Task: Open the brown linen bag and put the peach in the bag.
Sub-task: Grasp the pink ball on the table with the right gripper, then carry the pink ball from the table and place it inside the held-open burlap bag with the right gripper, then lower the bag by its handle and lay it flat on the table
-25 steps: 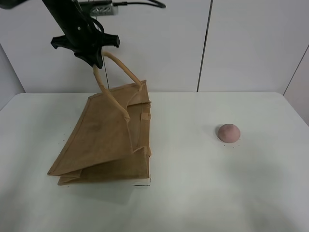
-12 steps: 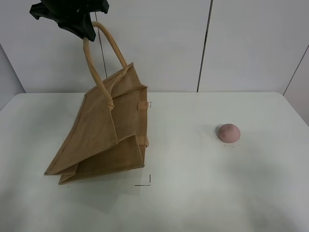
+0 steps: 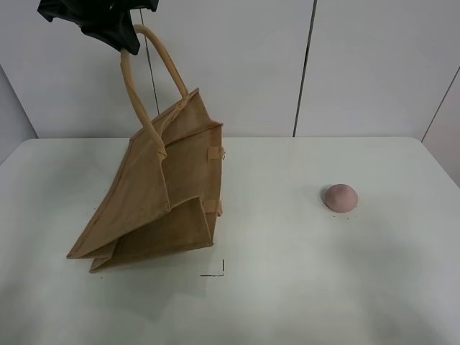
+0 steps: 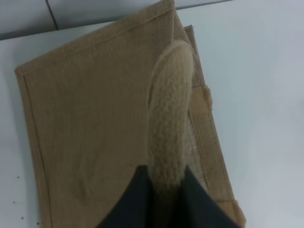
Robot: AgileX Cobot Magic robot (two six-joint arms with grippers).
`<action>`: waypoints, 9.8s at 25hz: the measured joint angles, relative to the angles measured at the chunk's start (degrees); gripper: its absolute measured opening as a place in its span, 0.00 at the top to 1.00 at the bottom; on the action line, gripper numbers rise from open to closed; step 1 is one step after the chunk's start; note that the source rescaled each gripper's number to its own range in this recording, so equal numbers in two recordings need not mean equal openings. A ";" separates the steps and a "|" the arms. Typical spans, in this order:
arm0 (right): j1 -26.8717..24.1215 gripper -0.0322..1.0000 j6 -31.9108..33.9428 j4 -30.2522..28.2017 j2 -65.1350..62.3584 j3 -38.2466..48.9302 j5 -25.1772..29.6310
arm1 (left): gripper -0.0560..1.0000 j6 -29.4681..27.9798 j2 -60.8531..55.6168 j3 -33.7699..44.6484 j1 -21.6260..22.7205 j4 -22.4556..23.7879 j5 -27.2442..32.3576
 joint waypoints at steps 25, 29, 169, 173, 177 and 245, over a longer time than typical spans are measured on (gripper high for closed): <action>0.00 0.00 0.00 0.62 97.86 -45.62 -7.74 | 0.95 0.03 0.00 0.00 0.00 -0.97 0.00; 0.49 0.00 -0.55 0.73 108.21 -56.50 -4.13 | 0.95 0.03 0.00 0.00 0.00 -0.97 0.00; -3.84 0.00 -3.88 3.77 100.97 -55.84 10.28 | 0.95 0.18 -2.81 0.00 -0.05 -0.92 0.00; -3.84 0.00 -3.88 3.77 87.30 -40.93 10.28 | 0.95 0.18 -2.81 0.00 -0.05 -0.92 0.00; -3.84 0.00 -3.88 3.77 75.85 -31.11 10.39 | 0.95 0.18 -2.81 0.00 -0.05 -0.92 0.00; -3.84 0.00 -3.01 1.90 -2.96 0.00 0.04 | 0.02 10.85 18.08 21.90 -0.09 -11.63 -18.96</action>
